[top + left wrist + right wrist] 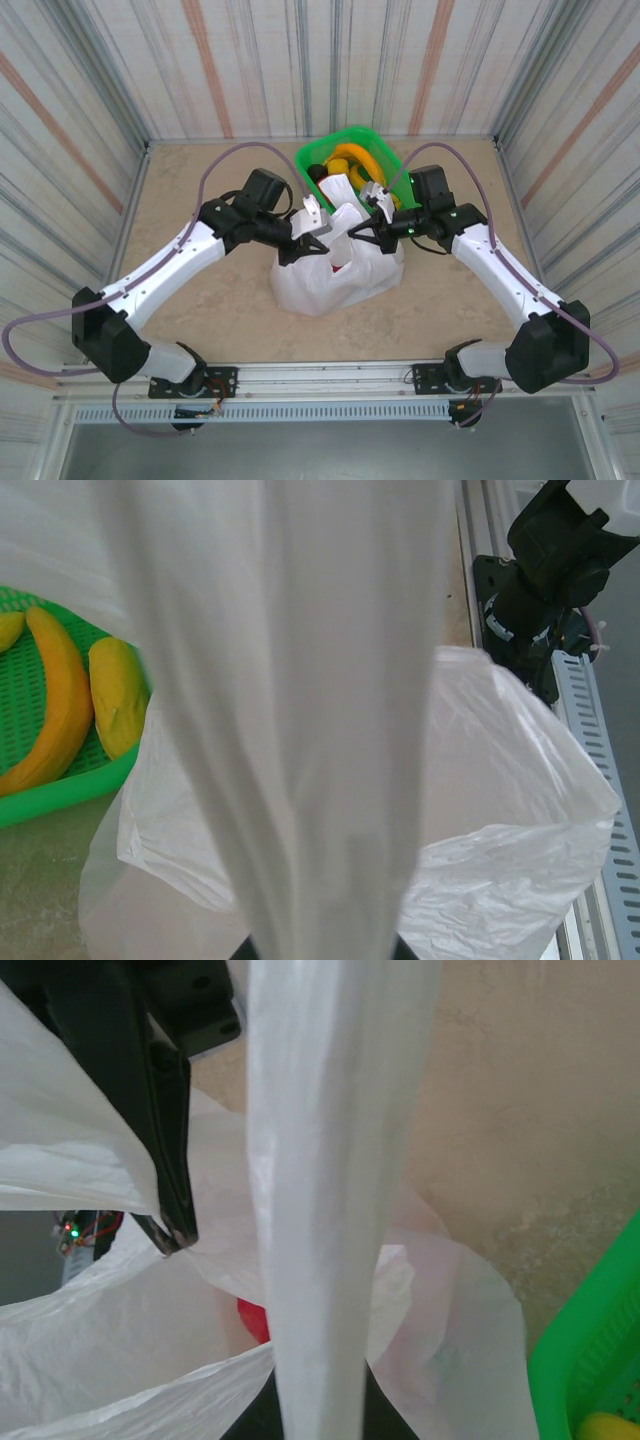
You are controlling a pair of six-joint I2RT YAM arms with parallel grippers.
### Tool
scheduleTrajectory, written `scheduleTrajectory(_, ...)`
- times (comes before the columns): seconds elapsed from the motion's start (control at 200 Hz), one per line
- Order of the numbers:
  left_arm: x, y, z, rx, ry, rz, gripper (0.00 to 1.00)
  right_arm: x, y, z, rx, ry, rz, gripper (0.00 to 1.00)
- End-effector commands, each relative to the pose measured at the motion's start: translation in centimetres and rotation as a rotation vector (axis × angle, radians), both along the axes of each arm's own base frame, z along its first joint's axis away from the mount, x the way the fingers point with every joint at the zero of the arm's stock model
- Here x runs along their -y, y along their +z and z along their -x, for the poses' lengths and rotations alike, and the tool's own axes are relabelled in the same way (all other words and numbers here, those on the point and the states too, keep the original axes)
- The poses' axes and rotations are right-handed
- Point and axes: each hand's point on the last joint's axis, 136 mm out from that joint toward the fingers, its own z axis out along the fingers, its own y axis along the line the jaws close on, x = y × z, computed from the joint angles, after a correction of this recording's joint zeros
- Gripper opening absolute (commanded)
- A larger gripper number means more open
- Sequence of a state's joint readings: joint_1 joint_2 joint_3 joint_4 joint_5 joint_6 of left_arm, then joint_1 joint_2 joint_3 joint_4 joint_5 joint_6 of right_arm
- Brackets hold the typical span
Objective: Place the fake fruits into the plastic bag and tie a complex knot
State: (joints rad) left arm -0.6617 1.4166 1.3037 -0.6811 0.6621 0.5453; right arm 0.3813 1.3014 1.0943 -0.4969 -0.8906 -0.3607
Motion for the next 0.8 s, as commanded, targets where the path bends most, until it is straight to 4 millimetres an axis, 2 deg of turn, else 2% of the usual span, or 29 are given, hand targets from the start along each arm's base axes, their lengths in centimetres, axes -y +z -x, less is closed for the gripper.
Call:
scheduleTrajectory(0.0,0.4,0.4,0.0,-0.009,-0.022,-0.011,0.0,-0.7,1.4,0.6,0.045,0.062,-0.048,0.0)
scheduleTrajectory(0.135,0.8,0.1,-0.7,-0.03,-0.018,-0.023,0.0,-0.8,1.4,0.9,0.058,0.079,-0.065,0.05)
scheduleTrajectory(0.461,1.1,-0.2,-1.3,-0.04,-0.018,-0.057,0.0,-0.7,1.9,1.3,0.086,0.115,-0.09,0.33)
scheduleTrajectory(0.796,-0.2,-0.3,-1.3,-0.027,0.001,-0.085,0.0,-1.4,3.2,0.8,0.086,0.145,-0.131,0.43)
